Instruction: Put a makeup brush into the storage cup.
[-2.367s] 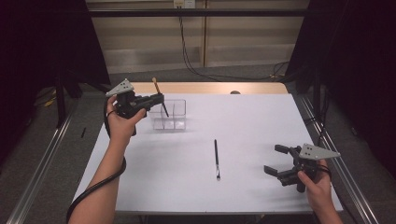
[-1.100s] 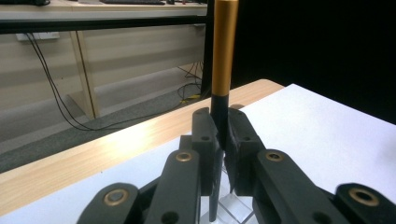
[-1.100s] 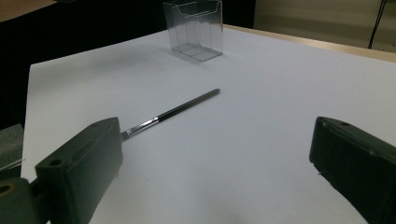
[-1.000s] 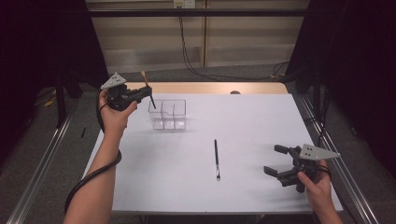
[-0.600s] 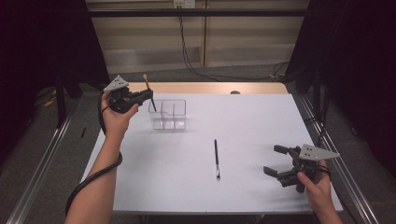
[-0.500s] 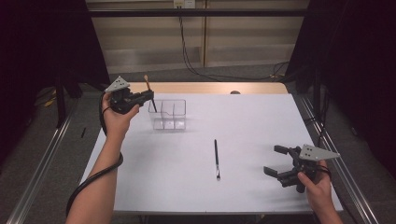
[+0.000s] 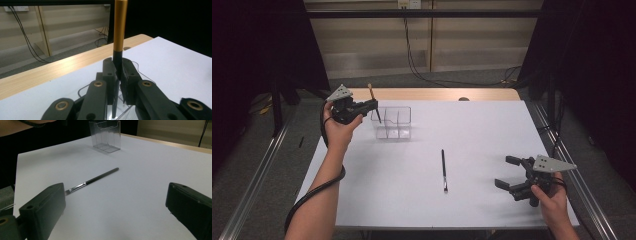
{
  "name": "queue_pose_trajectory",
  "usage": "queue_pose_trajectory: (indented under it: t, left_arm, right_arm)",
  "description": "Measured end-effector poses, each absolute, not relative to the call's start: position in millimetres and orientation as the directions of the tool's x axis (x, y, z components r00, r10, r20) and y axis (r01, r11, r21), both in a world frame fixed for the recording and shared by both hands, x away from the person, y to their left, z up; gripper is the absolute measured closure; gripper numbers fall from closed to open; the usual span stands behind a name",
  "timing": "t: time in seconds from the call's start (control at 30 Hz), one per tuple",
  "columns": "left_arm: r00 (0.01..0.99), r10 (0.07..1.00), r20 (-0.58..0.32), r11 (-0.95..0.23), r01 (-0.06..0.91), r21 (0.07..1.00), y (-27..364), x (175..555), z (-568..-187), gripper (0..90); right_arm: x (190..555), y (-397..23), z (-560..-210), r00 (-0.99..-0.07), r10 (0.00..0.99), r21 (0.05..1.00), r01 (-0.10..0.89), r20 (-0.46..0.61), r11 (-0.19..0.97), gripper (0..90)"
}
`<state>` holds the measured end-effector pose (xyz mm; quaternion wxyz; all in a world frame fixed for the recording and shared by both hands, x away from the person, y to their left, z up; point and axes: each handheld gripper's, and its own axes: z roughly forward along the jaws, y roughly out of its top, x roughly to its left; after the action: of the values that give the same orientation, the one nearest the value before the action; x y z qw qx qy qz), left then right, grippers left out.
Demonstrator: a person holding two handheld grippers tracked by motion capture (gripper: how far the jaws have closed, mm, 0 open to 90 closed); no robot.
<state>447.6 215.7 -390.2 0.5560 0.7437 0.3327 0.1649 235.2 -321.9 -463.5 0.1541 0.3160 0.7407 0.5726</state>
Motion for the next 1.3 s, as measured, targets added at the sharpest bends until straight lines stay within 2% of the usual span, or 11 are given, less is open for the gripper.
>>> queue_pose_trajectory:
  t: [0.23,0.3,0.33,0.37,0.4,0.5,0.67,0.97,1.13,1.3]
  left_arm:
    - [0.726,0.672,-0.146,-0.140,0.319,0.937,217.6,446.9,-393.1,82.1]
    - [0.723,0.678,-0.130,-0.142,0.302,0.943,218.3,447.9,-394.6,72.0]
    - [0.720,0.684,-0.119,-0.143,0.292,0.946,218.7,448.2,-395.3,63.1]
    - [0.720,0.682,-0.127,-0.137,0.296,0.945,219.0,448.1,-395.9,55.7]
    - [0.714,0.687,-0.137,-0.131,0.306,0.943,219.6,447.7,-396.7,52.3]
    - [0.699,0.697,-0.163,-0.118,0.335,0.935,221.2,446.5,-398.5,31.0]
    - [0.695,0.698,-0.173,-0.107,0.340,0.934,223.5,441.4,-401.4,17.1]
    - [0.698,0.694,-0.176,-0.083,0.320,0.944,230.1,430.2,-406.1,6.1]
    - [0.722,0.676,-0.149,-0.100,0.290,0.952,232.6,421.9,-405.9,3.1]
    - [0.722,0.674,-0.157,-0.085,0.287,0.954,236.0,414.9,-406.3,2.3]
  right_arm:
    - [235.5,-321.3,-462.8,-0.755,0.642,0.946,0.289,0.131,0.146,2.1]
    - [235.7,-321.1,-462.6,-0.756,0.641,0.947,0.287,0.130,0.146,2.0]
    - [235.7,-320.8,-462.5,-0.756,0.642,0.946,0.287,0.130,0.147,2.0]
    - [235.7,-320.7,-462.5,-0.756,0.641,0.947,0.286,0.129,0.148,2.0]
    - [235.6,-320.6,-462.4,-0.757,0.641,0.947,0.286,0.129,0.147,2.0]
    - [235.0,-321.0,-462.3,-0.757,0.641,0.947,0.286,0.128,0.149,2.0]
    - [233.5,-322.4,-462.4,-0.753,0.646,0.947,0.287,0.129,0.146,2.1]
    - [230.3,-323.9,-462.5,-0.747,0.653,0.947,0.288,0.126,0.146,2.0]
    - [229.7,-324.1,-462.1,-0.745,0.656,0.947,0.286,0.123,0.147,2.1]
    - [229.1,-323.4,-461.5,-0.746,0.655,0.948,0.282,0.120,0.147,2.0]
